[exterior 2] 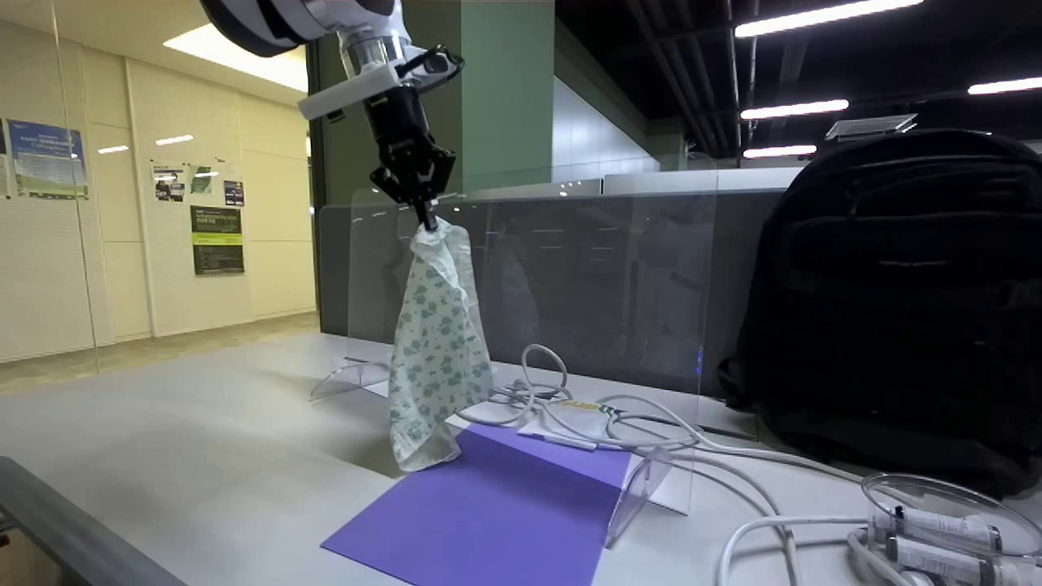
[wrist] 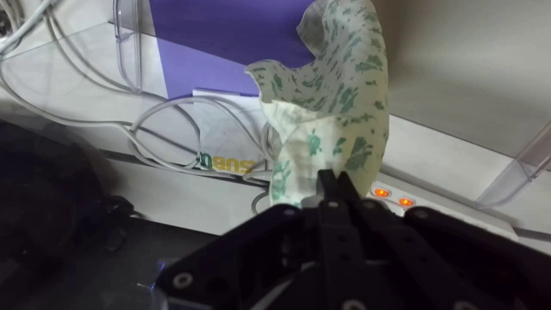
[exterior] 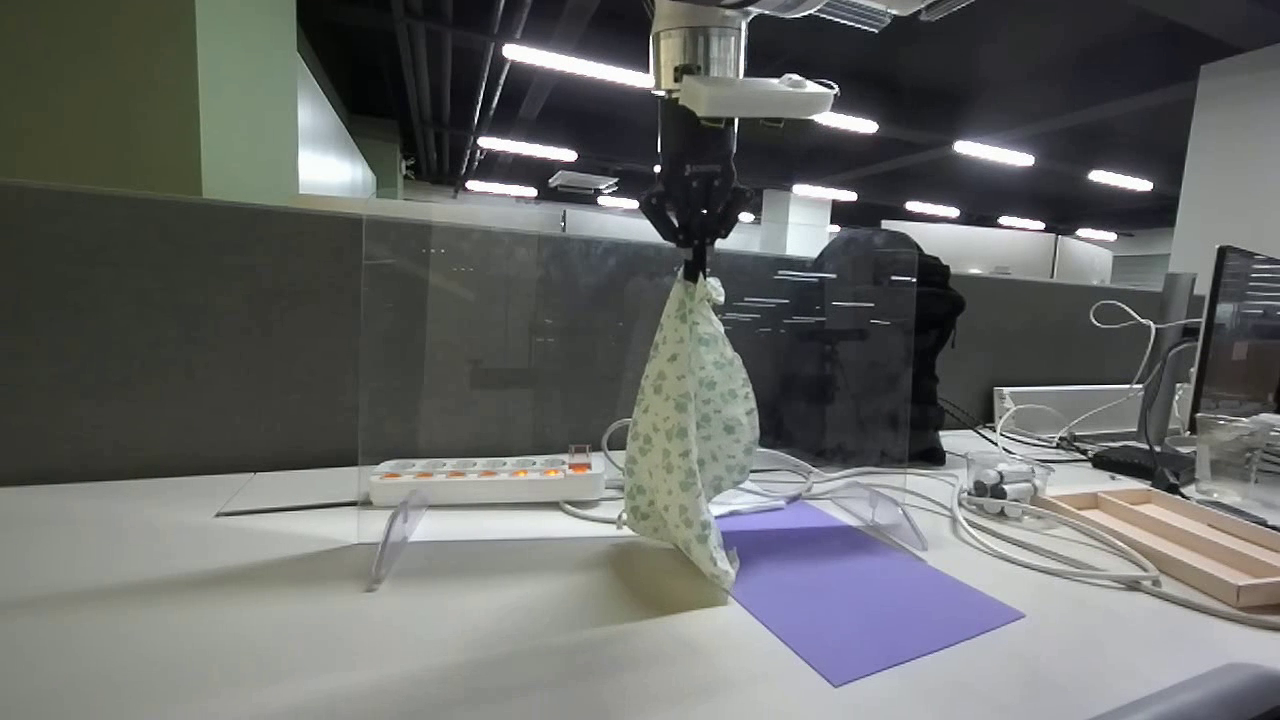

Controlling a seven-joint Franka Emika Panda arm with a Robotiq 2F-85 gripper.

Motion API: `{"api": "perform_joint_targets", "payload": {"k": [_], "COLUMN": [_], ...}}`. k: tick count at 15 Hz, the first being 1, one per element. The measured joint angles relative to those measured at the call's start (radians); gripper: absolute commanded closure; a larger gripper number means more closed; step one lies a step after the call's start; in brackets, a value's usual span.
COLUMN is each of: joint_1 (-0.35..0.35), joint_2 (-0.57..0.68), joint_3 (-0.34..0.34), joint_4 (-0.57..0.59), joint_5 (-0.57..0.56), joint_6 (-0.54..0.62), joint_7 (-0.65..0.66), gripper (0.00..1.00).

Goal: Pick the cloth on the counter and put it on the countertop shield

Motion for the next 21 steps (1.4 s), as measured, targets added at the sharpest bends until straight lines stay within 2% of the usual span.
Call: {"api": "perform_joint_targets", "payload": {"k": [13, 21], "joint_1": [-0.006, -0.061], "joint_2": [0.012, 0.110], "joint_3": [0.047, 0.008], "joint_4": [0.298, 0.379], "joint_5": [-0.286, -0.515], "joint_6": [0.043, 0.084], "joint_7": [0.265, 0.504], "gripper": [1.00, 1.00]}}
